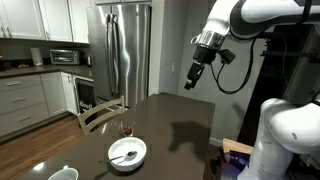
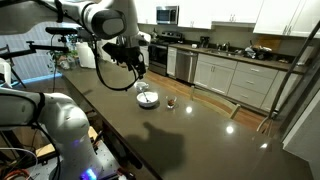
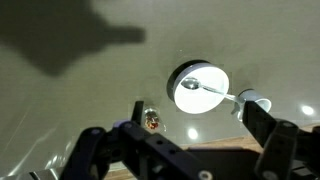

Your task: Pour the contents of the glass cup into the bowl

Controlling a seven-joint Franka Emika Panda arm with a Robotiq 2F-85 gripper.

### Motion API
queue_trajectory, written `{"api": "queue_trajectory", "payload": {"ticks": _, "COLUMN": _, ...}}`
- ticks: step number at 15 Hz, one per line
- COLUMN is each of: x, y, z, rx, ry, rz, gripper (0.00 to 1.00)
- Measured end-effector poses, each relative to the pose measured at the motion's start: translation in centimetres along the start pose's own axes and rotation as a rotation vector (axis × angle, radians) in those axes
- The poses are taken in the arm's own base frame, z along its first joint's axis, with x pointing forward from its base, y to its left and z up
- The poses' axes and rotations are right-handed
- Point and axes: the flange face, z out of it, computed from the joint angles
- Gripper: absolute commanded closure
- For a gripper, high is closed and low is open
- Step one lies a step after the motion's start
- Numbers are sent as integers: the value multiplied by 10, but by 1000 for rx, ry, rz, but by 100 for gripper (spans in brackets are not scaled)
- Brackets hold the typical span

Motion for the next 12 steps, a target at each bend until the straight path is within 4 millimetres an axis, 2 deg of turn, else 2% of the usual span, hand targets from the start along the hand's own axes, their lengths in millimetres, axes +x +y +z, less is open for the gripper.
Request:
{"api": "queue_trajectory", "payload": {"ticks": 2, "x": 16, "y": -2, "z": 12, "rx": 6, "ry": 22, "rz": 15, "gripper": 0}}
{"api": "queue_trajectory", "payload": {"ticks": 5, "x": 55, "y": -7, "z": 39, "rx": 3, "ry": 29, "rz": 43, "gripper": 0}}
{"api": "queue_trajectory", "payload": {"ticks": 12, "x": 167, "y": -5, "z": 94, "rx": 7, "ry": -85, "rz": 135, "gripper": 0}}
